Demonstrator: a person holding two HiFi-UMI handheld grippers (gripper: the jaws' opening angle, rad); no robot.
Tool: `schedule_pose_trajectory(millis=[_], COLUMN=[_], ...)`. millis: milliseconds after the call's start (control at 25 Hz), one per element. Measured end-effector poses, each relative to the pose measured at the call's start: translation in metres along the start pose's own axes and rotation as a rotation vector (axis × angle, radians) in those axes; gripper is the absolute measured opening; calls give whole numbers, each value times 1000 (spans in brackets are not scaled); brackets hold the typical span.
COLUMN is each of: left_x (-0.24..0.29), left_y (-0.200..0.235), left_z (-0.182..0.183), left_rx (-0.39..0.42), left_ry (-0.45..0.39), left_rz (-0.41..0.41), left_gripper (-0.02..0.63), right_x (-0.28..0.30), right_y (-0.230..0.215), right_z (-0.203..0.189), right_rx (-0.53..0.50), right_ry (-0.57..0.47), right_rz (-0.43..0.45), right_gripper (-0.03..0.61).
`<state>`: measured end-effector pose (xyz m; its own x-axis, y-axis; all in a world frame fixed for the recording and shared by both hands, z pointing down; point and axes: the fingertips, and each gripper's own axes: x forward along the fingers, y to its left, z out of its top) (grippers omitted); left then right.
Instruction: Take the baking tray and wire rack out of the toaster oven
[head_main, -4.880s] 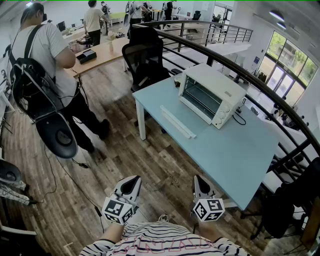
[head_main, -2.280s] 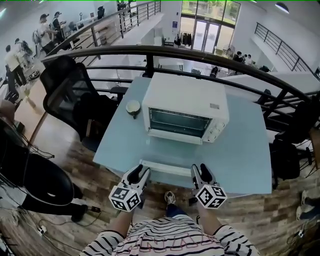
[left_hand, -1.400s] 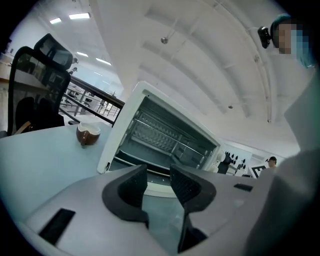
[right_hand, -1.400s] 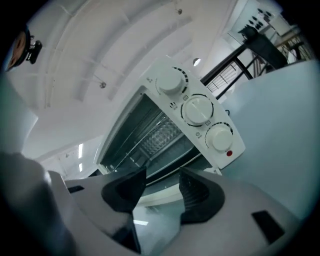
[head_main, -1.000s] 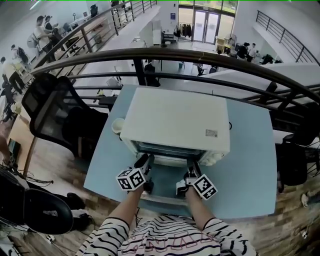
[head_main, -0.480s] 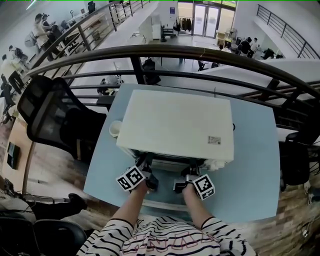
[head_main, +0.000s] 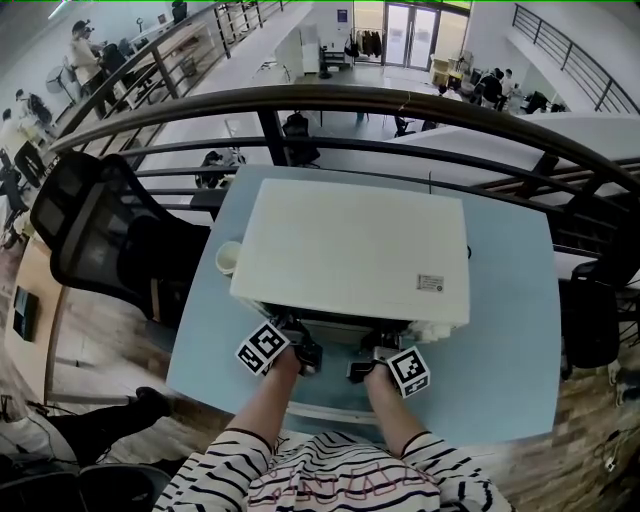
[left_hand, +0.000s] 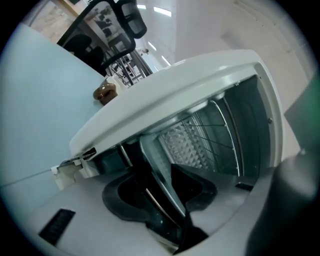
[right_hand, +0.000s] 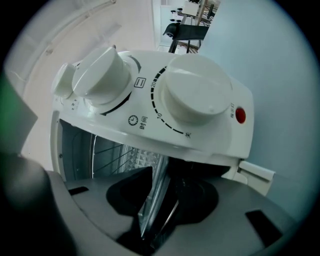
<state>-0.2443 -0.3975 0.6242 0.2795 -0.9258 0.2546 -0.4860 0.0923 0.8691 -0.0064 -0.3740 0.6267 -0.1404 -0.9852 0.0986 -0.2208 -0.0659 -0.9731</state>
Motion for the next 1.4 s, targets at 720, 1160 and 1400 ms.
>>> schedule_pose_trajectory(millis=[720, 1160, 1400], left_x=[-27, -81, -113], left_y=[17, 22, 31], left_z=[-6, -25, -35], left_rx=[-187, -251, -287], left_ry=[-6, -9, -21], left_rz=[21, 26, 18], left_gripper=[106, 97, 94], right_x=[-30, -84, -116], right_y=[-9, -12, -18], right_z=[-8, -17, -27], right_rx=[41, 59, 76], right_ry=[41, 78, 85], right_rz=[-117, -172, -185], right_gripper=[84, 78, 75])
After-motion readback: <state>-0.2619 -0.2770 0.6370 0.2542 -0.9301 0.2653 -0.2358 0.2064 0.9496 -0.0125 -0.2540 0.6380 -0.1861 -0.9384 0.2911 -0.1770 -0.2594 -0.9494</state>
